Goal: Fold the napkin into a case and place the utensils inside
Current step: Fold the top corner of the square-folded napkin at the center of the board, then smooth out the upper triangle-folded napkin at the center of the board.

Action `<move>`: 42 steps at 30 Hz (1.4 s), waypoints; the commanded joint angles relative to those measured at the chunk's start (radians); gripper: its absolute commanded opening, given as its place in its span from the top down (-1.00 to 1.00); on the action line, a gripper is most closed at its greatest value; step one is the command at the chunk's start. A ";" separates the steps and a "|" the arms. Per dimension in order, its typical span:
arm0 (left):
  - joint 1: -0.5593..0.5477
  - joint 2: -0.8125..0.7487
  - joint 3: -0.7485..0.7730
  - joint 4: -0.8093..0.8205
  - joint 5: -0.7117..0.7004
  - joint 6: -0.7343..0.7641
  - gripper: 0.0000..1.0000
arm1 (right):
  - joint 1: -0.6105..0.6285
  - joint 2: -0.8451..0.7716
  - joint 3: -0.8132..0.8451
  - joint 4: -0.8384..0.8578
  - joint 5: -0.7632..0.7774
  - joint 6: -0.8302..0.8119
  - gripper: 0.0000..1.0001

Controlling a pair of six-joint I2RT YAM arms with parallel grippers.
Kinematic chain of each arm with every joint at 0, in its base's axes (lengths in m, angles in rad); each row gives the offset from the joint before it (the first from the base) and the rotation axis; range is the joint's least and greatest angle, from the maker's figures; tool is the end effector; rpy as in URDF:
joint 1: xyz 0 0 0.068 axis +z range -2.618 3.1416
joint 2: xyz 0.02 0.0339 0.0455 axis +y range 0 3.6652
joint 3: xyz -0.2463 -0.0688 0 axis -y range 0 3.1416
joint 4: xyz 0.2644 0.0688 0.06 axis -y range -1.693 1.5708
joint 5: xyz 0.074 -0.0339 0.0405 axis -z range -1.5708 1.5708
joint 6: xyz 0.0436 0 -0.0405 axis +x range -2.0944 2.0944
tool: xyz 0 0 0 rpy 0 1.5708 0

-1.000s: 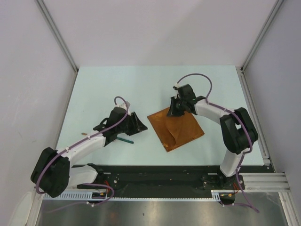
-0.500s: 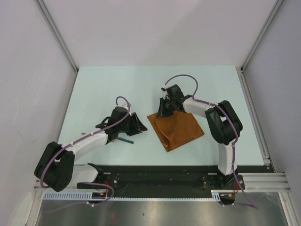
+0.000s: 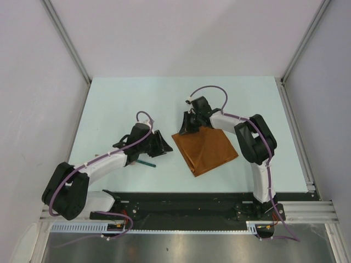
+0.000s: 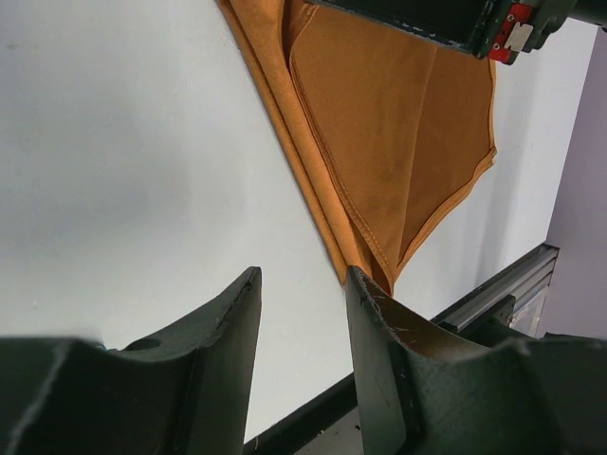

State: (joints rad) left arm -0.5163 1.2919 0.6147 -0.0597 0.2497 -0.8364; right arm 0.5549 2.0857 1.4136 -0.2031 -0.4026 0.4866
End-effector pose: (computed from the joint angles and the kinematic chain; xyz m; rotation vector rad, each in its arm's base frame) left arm 0.2399 -0.1486 0.1532 -0.2592 2.4705 -0.9304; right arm 0.3809 0.2562 0.1226 -0.2789 2.5722 0.9221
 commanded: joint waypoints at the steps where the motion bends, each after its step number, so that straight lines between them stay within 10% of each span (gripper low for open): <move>1: 0.007 0.021 0.048 0.055 0.026 0.022 0.09 | 0.004 0.011 0.070 0.031 -0.036 0.020 0.69; 11: -0.010 0.193 0.216 0.179 0.105 0.039 0.04 | -0.166 -0.177 -0.043 0.041 -0.168 -0.017 0.19; 19: -0.037 0.500 0.476 0.101 0.122 0.104 0.00 | -0.381 -0.185 -0.168 0.123 -0.340 -0.065 0.52; 27: -0.056 0.506 0.536 -0.095 -0.171 0.263 -0.12 | -0.417 -0.156 -0.194 0.145 -0.361 -0.088 0.53; 42: -0.042 0.646 0.628 -0.111 -0.156 0.253 -0.02 | -0.432 -0.136 -0.196 0.186 -0.400 -0.069 0.61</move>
State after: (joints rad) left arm -0.5625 1.9125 1.1793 -0.1692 0.1028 -0.6006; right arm 0.1253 1.9469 1.2182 -0.0631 -0.7708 0.4244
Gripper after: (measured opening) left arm 0.521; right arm 0.205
